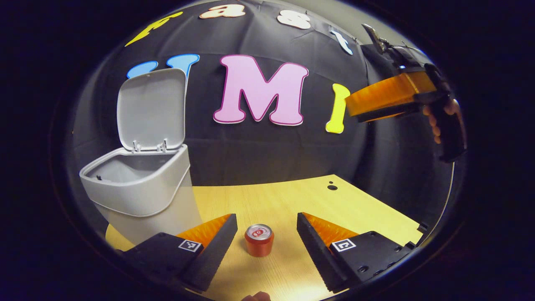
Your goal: Press the lid of the desktop garbage bin to open it, pick up the crumpled paper on the desktop and throw it into the bin, then pick up the pop can on the desktop and drop it into the bin, and finally close the garbage bin lid.
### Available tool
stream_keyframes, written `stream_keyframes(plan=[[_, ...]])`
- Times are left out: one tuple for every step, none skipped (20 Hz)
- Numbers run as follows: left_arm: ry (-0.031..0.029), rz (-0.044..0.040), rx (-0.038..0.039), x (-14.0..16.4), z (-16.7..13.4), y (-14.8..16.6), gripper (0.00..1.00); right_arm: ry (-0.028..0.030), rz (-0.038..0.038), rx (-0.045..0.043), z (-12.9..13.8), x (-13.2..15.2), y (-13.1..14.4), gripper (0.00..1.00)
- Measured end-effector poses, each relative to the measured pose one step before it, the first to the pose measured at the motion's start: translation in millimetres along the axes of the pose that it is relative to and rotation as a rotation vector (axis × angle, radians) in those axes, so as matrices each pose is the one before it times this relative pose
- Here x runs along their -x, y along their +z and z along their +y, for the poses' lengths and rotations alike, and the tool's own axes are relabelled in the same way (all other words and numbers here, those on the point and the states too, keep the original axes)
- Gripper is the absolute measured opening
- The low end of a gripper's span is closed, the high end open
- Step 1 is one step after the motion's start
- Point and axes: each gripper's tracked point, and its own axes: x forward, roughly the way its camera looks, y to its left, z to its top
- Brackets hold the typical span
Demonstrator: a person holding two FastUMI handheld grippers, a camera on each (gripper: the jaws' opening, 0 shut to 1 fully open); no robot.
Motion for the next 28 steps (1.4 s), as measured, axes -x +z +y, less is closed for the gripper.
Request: stream_keyframes(plan=[[0.00509, 0.01568, -0.00487, -11.74, 3.12, -8.53, 0.97, -0.00514, 0.02213, -0.01019, -3.76, 6.93, -6.72, 0.90], [0.00564, 0.00825, -0.00235, -10.79, 4.11, -4.47, 0.97, -0.00756, 0.01725, -0.00539, -6.04, 6.35, -6.56, 0.90], [0.00334, 0.00954, 0.00303, -15.71, 3.12, -10.99, 0.97, -0.00729, 0.01242, 0.00456, -5.16, 5.79, -4.81, 0.90], [0.00076, 0.00915, 0.01165, -10.97, 1.90, -5.48, 0.97, -0.01708, 0.00888, 0.00783, -5.41, 4.74, -4.47, 0.90], [-0.00174, 0.00643, 0.01382, -11.03, 1.53, -5.18, 0.97, -0.01566, 0.00756, 0.00633, -3.94, 3.92, -4.21, 0.91], [0.00977, 0.02211, 0.00676, -9.96, 2.83, -7.27, 0.97, -0.00796, 0.00425, -0.00026, 0.29, 2.88, -2.56, 0.91], [0.00901, 0.02395, 0.00097, -7.55, 3.34, -7.85, 0.97, -0.00096, 0.00491, -0.00261, 1.07, 1.56, -2.43, 0.90], [0.00657, 0.01257, -0.00159, -7.56, 2.14, -5.55, 0.97, 0.00073, 0.00814, 0.00020, 0.07, 3.31, -5.97, 0.90], [0.00445, 0.01320, -0.00494, -7.10, 1.11, -5.44, 0.98, -0.00477, 0.00874, -0.00188, -0.68, 3.18, -5.11, 0.90], [-0.00389, 0.01247, -0.00428, -4.98, -0.77, -5.71, 0.97, -0.00864, 0.00417, -0.00845, -0.85, 2.97, -6.28, 0.90], [-0.00499, 0.01823, -0.00428, -5.77, -0.73, -6.00, 0.98, -0.00184, 0.00641, -0.01749, 0.70, 0.73, -5.02, 0.90], [-0.00661, 0.01675, -0.00336, -5.10, -1.60, -5.93, 0.97, 0.00096, 0.01005, -0.01932, 1.09, 0.34, -6.00, 0.90], [-0.00233, 0.02080, -0.00278, -4.73, -1.36, -6.08, 0.98, -0.00341, 0.00586, -0.01571, -0.97, -0.33, -4.24, 0.90], [-0.00177, 0.02606, -0.00213, -3.44, -1.39, -6.90, 0.97, -0.00492, 0.01191, -0.01254, -1.50, 0.08, -5.91, 0.91], [0.00119, 0.02288, -0.00462, -3.90, -1.06, -8.39, 0.97, -0.00532, 0.01076, -0.00975, -1.34, 0.25, -5.17, 0.90], [0.00284, 0.01040, -0.00479, -4.16, 0.20, -2.30, 0.98, -0.00378, 0.00688, -0.00790, -1.55, 1.53, -3.60, 0.90], [-0.00487, 0.01993, -0.00551, -3.55, -1.56, -5.29, 0.98, -0.00385, 0.00093, -0.00416, -1.73, 1.15, -1.70, 0.90], [-0.00145, 0.01603, -0.00494, -2.19, -0.33, -4.28, 0.98, -0.00563, 0.00007, -0.00167, -1.68, 1.03, -1.15, 0.90], [0.00421, 0.00792, -0.00250, -2.44, 1.93, -3.08, 0.98, -0.00613, 0.00101, -0.00358, -0.95, 0.33, -0.24, 0.90], [0.00443, 0.01481, -0.00177, -2.54, 1.99, -1.21, 0.97, -0.00300, 0.00128, -0.00763, -2.18, 0.50, -1.12, 0.90], [0.01175, 0.00092, -0.00716, -0.58, 3.29, -0.20, 0.94, -0.00224, 0.00046, -0.00874, -0.83, 0.07, -0.46, 0.90], [0.00275, 0.00311, -0.00688, 0.35, 0.42, 1.49, 0.89, -0.00108, -0.00141, -0.00603, 0.15, 2.38, -0.09, 0.90], [0.00426, 0.00870, -0.00594, 2.19, 0.51, 0.16, 0.88, -0.00165, -0.00371, -0.00292, -0.31, 1.36, 0.77, 0.90], [-0.00214, 0.00037, -0.00160, 4.33, -0.05, 2.99, 0.87, -0.00425, -0.00347, -0.00014, -1.84, 0.61, 0.78, 0.90], [-0.00227, -0.00867, -0.00091, 7.17, -0.03, 4.74, 0.87, -0.00594, -0.00346, -0.00054, -1.66, 1.03, 0.19, 0.90], [-0.00977, -0.01599, 0.00120, 7.92, -2.84, 8.69, 0.87, -0.00257, -0.00465, -0.00273, 0.05, 2.58, 0.45, 0.90], [-0.01678, -0.02031, -0.00062, 9.97, -5.42, 10.67, 0.87, -0.00126, -0.00396, -0.00533, -0.12, 0.90, 0.06, 0.90], [-0.01422, -0.04037, -0.01440, 16.25, -5.00, 19.00, 0.86, 0.00038, -0.00762, -0.01139, 0.95, 1.11, -0.26, 0.90]])
